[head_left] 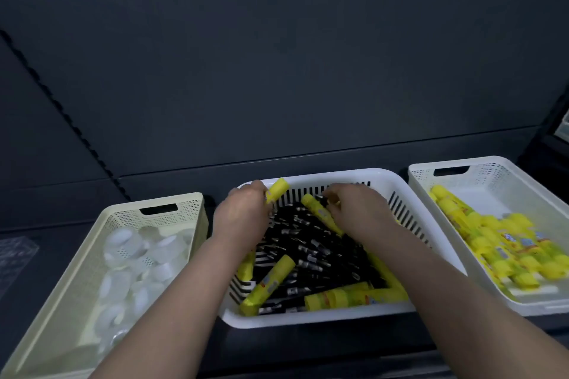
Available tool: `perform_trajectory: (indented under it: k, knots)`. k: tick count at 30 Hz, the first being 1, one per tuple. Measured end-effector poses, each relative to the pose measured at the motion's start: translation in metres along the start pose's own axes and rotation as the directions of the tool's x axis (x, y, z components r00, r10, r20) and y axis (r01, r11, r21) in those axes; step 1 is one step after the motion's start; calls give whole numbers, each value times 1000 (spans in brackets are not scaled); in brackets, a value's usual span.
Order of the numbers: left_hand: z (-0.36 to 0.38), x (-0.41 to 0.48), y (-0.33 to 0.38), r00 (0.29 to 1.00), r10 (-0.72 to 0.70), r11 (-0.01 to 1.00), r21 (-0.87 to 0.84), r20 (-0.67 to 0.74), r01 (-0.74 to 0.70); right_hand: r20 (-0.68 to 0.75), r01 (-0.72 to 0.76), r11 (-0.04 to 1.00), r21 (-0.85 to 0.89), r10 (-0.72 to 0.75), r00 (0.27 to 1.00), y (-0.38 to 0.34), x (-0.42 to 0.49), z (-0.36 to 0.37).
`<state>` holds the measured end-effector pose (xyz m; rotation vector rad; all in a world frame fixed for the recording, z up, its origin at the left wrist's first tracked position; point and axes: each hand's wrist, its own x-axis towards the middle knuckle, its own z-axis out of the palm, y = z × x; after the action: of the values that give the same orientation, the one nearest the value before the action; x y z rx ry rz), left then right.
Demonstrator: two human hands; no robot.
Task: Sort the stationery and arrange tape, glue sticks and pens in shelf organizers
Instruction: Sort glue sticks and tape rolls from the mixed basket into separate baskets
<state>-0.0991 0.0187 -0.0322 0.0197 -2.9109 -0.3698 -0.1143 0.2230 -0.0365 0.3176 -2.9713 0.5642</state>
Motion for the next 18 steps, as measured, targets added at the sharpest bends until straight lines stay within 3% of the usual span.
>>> perform_trajectory:
  k: [4, 7, 13, 18]
  knots:
    - [-7, -6, -15, 997, -35, 999, -33, -65, 33, 124, 12, 992, -128, 4, 992, -24, 30, 23]
    - [-10, -11, -16, 997, -19, 997, -70, -79, 13, 124, 34, 985, -168, -13, 992, -34, 40, 31]
    - [-17, -13, 3, 997, 8, 990, -143, -83, -20, -112, 14, 992, 126, 1, 994, -30, 27, 1]
    - [-15, -6, 42, 999, 13, 976, -216, -29, -19, -167, -12, 976, 215, 49, 985, 6, -3, -37]
